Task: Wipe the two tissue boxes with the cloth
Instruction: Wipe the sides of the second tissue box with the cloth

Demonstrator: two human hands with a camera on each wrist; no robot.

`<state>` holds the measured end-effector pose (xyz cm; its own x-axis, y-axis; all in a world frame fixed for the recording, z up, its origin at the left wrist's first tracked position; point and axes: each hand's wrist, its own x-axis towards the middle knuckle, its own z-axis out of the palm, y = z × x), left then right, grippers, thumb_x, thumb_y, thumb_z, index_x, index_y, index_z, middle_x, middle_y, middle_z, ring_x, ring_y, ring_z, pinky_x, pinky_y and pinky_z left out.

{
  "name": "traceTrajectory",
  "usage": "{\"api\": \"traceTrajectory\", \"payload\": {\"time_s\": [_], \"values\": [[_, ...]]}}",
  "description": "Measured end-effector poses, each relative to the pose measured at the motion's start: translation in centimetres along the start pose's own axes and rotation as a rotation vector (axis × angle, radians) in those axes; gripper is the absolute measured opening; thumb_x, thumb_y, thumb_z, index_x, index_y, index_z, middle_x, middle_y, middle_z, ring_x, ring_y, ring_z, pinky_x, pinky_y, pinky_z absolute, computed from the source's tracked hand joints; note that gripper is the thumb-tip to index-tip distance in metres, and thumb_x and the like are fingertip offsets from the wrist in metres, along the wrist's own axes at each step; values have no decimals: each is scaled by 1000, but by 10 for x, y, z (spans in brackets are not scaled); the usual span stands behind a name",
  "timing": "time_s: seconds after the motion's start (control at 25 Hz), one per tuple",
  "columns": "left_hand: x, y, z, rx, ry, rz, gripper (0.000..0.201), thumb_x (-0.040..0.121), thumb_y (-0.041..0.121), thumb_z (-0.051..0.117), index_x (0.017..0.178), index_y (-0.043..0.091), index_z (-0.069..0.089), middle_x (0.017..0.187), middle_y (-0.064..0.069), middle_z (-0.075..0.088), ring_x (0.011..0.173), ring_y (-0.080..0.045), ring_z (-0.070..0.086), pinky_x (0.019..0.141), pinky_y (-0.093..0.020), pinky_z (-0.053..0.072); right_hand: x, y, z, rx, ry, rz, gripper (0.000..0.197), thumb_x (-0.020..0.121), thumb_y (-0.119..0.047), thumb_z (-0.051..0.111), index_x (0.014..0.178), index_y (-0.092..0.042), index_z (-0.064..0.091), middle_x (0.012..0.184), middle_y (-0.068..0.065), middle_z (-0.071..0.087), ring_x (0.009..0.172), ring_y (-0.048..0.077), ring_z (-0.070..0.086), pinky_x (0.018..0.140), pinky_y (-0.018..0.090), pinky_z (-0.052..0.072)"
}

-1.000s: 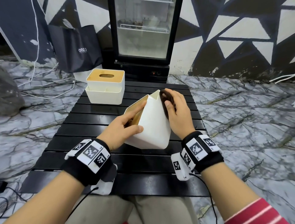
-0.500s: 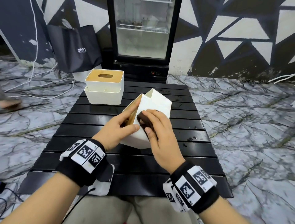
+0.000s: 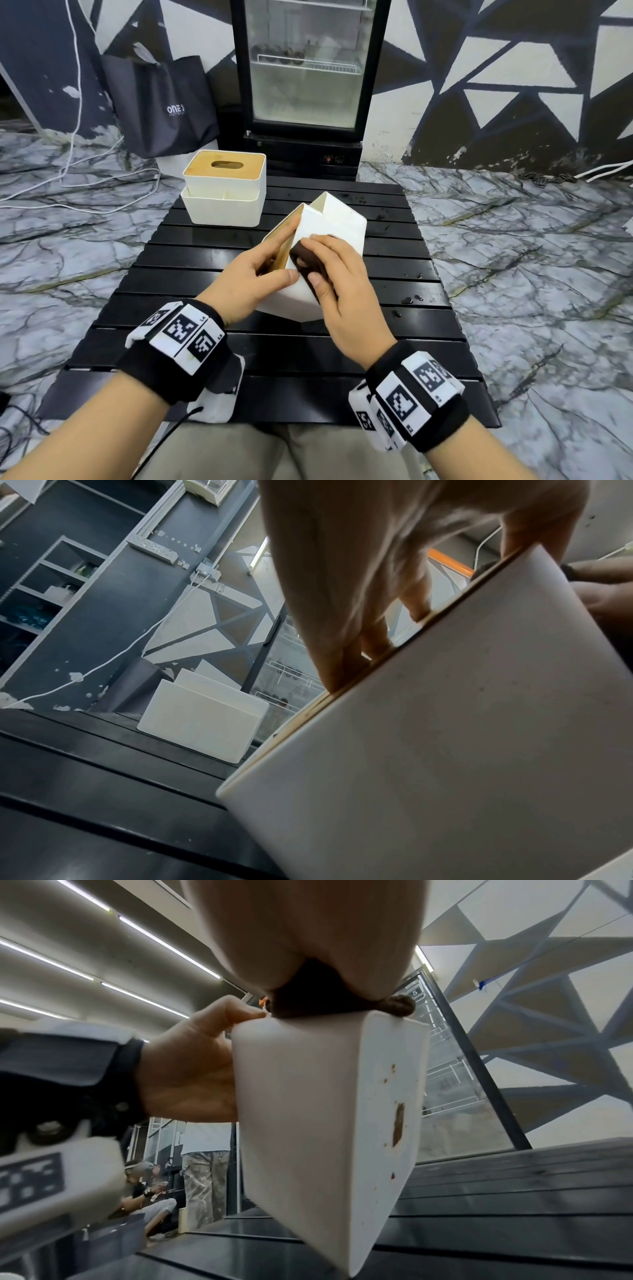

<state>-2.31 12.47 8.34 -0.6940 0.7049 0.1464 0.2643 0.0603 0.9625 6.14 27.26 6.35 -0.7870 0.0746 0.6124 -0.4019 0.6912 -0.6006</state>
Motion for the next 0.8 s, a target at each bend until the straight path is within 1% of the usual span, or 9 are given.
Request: {"api": "traceTrajectory", "payload": {"time_s": [0.16, 0.28, 0.36, 0.44, 0.48, 0.56, 0.6, 0.68, 0.8], "values": [[1, 2, 1, -23, 3, -12, 74, 64, 37, 60, 133, 50, 37, 128, 17, 55, 109, 4, 54, 93, -14, 40, 17, 10, -8, 6, -18, -7, 39, 90, -21, 40, 128, -11, 48, 129, 5, 48, 122, 10, 34, 107, 18, 24], [-1, -1, -1, -16, -13, -15, 75, 66, 34, 61, 136, 49, 36, 144, 11, 45, 130, -7, 44, 106, -26, 34, 35, 20, -15, -6, -10, -4, 37, 90, -13, 43, 126, -10, 49, 127, 6, 49, 118, 7, 35, 105, 12, 22], [-1, -1, -2, -19, -31, -13, 75, 67, 33, 61, 136, 50, 37, 147, 11, 41, 134, -9, 40, 109, -31, 32, 44, 26, -19, -28, -12, 16, 38, 89, -12, 43, 127, -12, 49, 129, 5, 48, 121, 9, 36, 107, 18, 23], [-2, -1, -3, -4, -46, -21, 74, 66, 34, 60, 133, 57, 37, 146, 12, 43, 131, -8, 42, 106, -28, 34, 51, 30, -22, -43, -23, 51, 39, 89, -14, 41, 128, -13, 48, 131, 4, 46, 125, 13, 35, 108, 24, 24], [-2, 0, -4, 4, -50, -28, 73, 65, 35, 60, 130, 60, 38, 143, 13, 45, 128, -6, 45, 102, -24, 36, 53, 30, -24, -46, -33, 66, 40, 89, -14, 41, 129, -13, 47, 132, 4, 45, 126, 14, 34, 108, 26, 23], [-5, 4, -7, 7, -50, -48, 71, 62, 37, 59, 123, 67, 40, 131, 16, 56, 117, -1, 52, 92, -14, 40, 58, 29, -29, -41, -55, 88, 40, 90, -13, 41, 129, -14, 47, 132, 3, 44, 126, 15, 34, 108, 26, 24], [-6, 5, -10, 12, -53, -59, 69, 61, 37, 58, 120, 70, 40, 124, 16, 61, 111, -2, 54, 89, -11, 42, 60, 28, -32, -38, -66, 93, 39, 90, -11, 42, 129, -14, 47, 132, 3, 44, 126, 16, 36, 108, 26, 25], [-9, 8, -14, 18, -84, -68, 69, 61, 37, 58, 117, 72, 40, 120, 14, 63, 106, -4, 55, 89, -14, 44, 64, 25, -40, -38, -89, 98, 37, 92, -6, 44, 128, -13, 48, 129, 4, 46, 122, 14, 39, 106, 21, 27], [-13, 11, -24, 21, -125, -79, 70, 60, 36, 58, 120, 69, 40, 123, 23, 60, 113, -3, 54, 94, -19, 44, 68, 20, -52, -25, -135, 136, 36, 93, -6, 45, 127, -14, 49, 125, 1, 49, 113, 5, 41, 93, 1, 25]]}}
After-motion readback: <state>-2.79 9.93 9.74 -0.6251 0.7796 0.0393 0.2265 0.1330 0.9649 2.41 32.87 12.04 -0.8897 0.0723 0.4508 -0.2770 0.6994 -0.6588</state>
